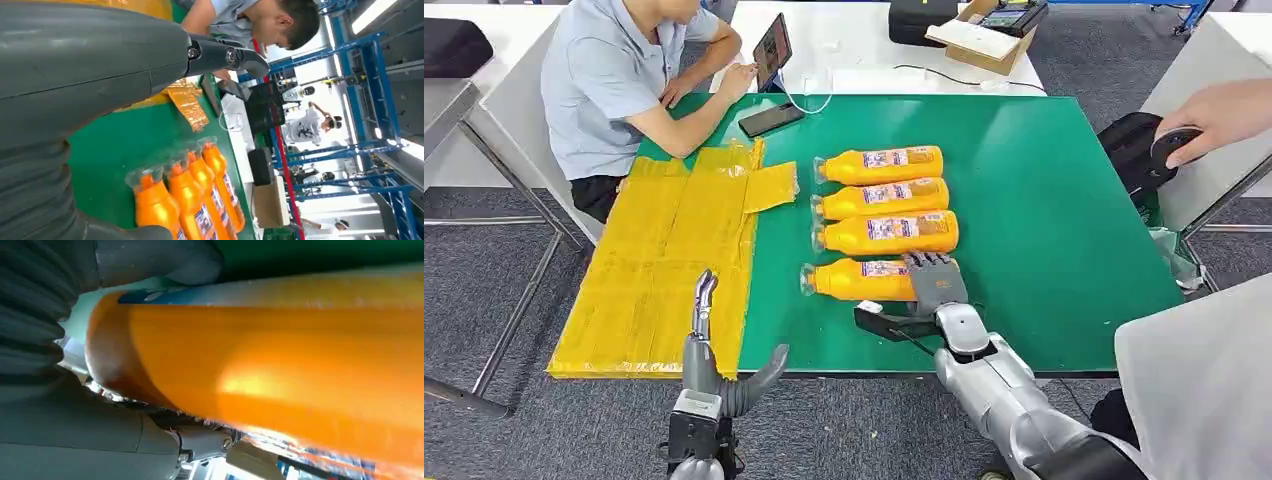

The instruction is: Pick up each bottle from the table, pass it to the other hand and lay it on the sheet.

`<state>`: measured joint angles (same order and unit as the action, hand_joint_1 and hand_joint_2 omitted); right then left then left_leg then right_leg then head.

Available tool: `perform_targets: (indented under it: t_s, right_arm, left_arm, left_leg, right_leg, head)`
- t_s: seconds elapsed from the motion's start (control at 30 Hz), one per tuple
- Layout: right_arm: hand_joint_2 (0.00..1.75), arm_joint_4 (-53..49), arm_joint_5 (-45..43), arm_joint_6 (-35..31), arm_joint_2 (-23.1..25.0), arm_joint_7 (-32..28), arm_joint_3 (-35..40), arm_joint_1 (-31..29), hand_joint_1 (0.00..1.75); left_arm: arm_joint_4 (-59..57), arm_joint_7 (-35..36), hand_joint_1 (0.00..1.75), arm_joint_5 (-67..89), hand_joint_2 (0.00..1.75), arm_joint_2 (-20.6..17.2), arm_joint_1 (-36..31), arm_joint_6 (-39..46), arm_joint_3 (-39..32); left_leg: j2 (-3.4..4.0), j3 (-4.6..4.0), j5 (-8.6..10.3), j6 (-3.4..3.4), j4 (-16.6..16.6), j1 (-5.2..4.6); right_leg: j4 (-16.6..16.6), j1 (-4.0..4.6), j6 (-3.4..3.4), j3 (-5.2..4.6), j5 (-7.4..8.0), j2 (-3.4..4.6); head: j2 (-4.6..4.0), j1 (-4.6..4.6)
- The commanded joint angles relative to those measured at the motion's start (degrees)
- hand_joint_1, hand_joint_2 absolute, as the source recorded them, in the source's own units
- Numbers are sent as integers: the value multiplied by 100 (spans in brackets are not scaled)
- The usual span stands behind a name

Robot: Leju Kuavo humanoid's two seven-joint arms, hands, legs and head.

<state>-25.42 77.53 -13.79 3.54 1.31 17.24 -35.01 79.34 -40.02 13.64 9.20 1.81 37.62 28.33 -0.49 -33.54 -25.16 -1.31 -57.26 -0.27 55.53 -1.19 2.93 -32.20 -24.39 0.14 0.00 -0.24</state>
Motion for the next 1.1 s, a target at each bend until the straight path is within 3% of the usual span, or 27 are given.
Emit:
perform_targets:
  t_s: [0.03,0.17,0.23,0.27,0.3,0.33,0.43,0.57,0.77,1.0,1.03,1.1]
  right_arm:
    - [175,645,-55,406,-7,-79,422,110,175]
    - [175,480,-520,48,65,-667,208,337,175]
    - [175,243,-1628,-2,221,-1678,-426,600,175]
    - [175,237,-1635,-32,244,-1683,-416,635,175]
    - [175,-22,-2274,-49,352,-2240,-752,809,175]
    - [175,-172,-2517,-119,387,-2422,-791,902,175]
    - [175,-1573,-3930,-892,665,-3098,-955,1590,175]
    - [175,-3064,-5181,-1549,674,-3149,-684,2154,175]
    - [175,-3547,-5901,-2270,656,-3311,-625,2274,175]
    - [175,-3151,-6049,-1992,574,-3363,-173,2104,175]
    - [175,-2944,-5645,-1705,436,-3175,312,1999,175]
    - [175,-2840,-5385,-1724,473,-3131,579,1993,175]
  left_arm:
    - [-146,35,0,36,175,-71,-130,-71,-95]
    - [-108,33,0,63,175,-64,-99,-96,-127]
    - [-104,36,0,74,175,-57,-68,-103,-135]
    - [-108,36,0,74,175,-59,-60,-103,-136]
    - [-107,80,0,-19,175,8,-23,-66,-222]
    - [-101,124,0,-132,175,41,1,-93,-268]
    - [-310,433,0,-1040,175,-24,-36,-394,-397]
    - [-460,691,0,-1909,175,-26,-62,-604,-396]
    - [-314,916,0,-2815,175,-108,-15,-819,-297]
    - [68,917,0,-2932,175,-384,96,-1423,224]
    - [67,891,0,-2856,175,-446,70,-1558,356]
    - [16,911,0,-2846,175,-440,50,-1632,389]
  left_leg:
    - [-9,11,4,8,7,8]
    - [-9,13,3,10,11,10]
    - [-11,18,0,13,13,14]
    - [-8,23,0,10,12,13]
    - [-8,22,1,12,12,14]
    - [9,25,-2,9,9,11]
    - [38,41,-12,21,15,20]
    - [21,36,-18,37,11,27]
    - [25,-23,-14,24,1,23]
    - [30,-30,-21,29,-2,25]
    - [31,-36,-18,27,2,23]
    - [35,-35,-18,28,2,24]
  right_leg:
    - [-12,9,-12,8,3,-13]
    - [-16,11,-13,33,2,-14]
    - [-20,15,-17,60,0,-19]
    - [-19,14,-13,65,1,-15]
    - [-20,16,-16,64,1,-18]
    - [-14,13,-10,61,2,0]
    - [-22,23,-17,67,8,43]
    - [-11,30,-22,57,3,38]
    - [6,22,-12,10,-3,44]
    - [5,25,-20,7,-7,46]
    - [2,23,-16,1,-2,49]
    - [1,24,-18,1,-1,53]
  head:
    - [0,0]
    - [0,0]
    - [0,0]
    - [0,0]
    - [0,0]
    - [0,2]
    - [0,2]
    - [0,-2]
    - [0,2]
    - [0,0]
    - [0,2]
    - [0,2]
